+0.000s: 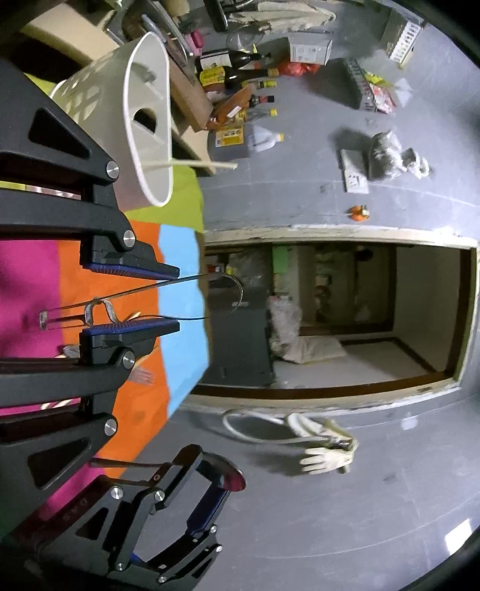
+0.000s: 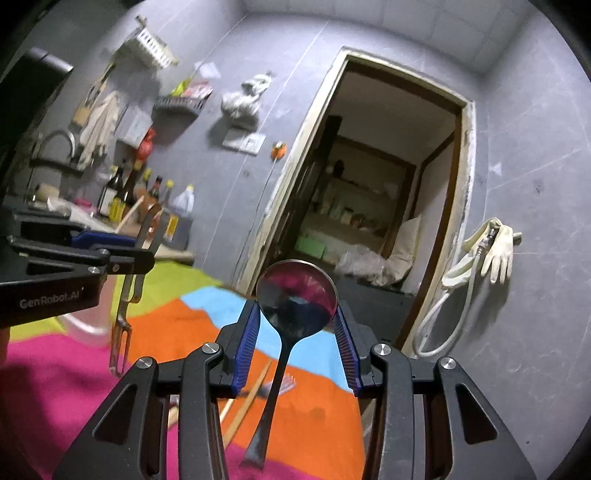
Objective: Organize utensils
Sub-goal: 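Carry the tongs and spoon up and lower both into the white caddy, then open both tools to release the tongs and spoon, then withdraw, then move both tools over the wooden chopsticks lying on the cloth, then close the left tool on a chopstick while the right tool closes on another, then lift both held chopsticks upright and carry them over the white caddy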
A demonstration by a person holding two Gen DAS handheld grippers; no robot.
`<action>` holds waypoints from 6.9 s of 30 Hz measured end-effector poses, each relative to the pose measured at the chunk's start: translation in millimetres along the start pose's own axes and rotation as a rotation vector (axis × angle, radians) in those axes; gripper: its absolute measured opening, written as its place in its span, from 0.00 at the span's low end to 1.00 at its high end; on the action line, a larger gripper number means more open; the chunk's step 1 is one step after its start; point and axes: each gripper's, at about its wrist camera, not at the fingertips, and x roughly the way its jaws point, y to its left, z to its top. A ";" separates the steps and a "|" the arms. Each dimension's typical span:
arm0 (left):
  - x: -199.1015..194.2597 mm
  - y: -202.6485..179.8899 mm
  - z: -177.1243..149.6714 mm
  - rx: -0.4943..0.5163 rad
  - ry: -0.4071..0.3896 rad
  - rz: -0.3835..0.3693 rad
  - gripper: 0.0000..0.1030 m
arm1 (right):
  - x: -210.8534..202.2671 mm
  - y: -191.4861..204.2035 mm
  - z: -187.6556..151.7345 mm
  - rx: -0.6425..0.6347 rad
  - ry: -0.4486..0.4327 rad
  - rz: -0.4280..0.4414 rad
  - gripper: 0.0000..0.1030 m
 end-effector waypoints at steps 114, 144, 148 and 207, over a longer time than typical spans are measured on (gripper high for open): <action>-43.0 115.7 45.0 -0.195 -0.082 0.029 0.96 | 28.8 -4.9 66.2 0.360 -0.025 0.115 1.00; 41.8 -9.7 -9.6 -0.049 0.267 -0.103 0.89 | 64.4 -88.3 -38.4 0.415 0.417 0.128 0.78; 60.9 -13.0 -13.5 -0.041 0.333 -0.118 0.73 | 77.6 -85.0 -50.6 0.434 0.497 0.190 0.64; 122.8 22.5 -6.5 -0.280 0.549 -0.271 0.02 | 129.2 -58.5 -72.4 0.692 0.777 0.465 0.05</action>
